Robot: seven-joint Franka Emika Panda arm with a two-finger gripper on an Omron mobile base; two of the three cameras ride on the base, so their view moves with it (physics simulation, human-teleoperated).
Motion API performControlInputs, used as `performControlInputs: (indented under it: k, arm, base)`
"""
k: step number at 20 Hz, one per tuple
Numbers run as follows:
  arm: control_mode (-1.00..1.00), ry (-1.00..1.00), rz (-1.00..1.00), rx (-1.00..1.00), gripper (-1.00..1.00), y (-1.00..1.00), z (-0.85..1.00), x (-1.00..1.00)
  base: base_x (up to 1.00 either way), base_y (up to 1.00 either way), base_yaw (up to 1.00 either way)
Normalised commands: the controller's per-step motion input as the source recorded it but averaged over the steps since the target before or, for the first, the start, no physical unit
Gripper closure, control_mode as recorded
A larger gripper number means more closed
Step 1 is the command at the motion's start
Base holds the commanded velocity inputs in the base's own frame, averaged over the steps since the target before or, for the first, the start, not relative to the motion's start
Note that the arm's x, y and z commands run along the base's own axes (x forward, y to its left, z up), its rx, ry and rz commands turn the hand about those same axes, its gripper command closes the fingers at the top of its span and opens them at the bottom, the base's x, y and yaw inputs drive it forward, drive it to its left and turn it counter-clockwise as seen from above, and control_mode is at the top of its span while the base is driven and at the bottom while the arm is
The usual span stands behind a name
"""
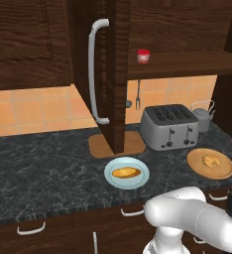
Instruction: From the different types of pastries on the counter, select a croissant and place it on the cutting board. Then retrieve a jar of jam from the cabinet and place it alongside the croissant on the cutting board.
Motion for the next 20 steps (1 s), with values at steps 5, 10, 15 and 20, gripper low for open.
performControlInputs:
  k: [5,10,15,20]
  arm:
    - [-1.0,-0.02,0.16,-0.18,-1.0,0.58,0.0,0.35]
    - [-1.0,0.0,0.02,-0.01,-1.0,0.16,0.0,0.1]
    - [-1.0,-0.01,0.0,0.0,-1.0,0.0,-0.33,0.0]
    - [-1.0,-0.01,0.01,0.0,-1.0,0.0,-0.36,0.05]
  base:
    - [0.0,0.0,0.0]
    - [0.0,0.0,0.0]
    - [0.0,0.0,0.0]
    - [0.0,0.0,0.0]
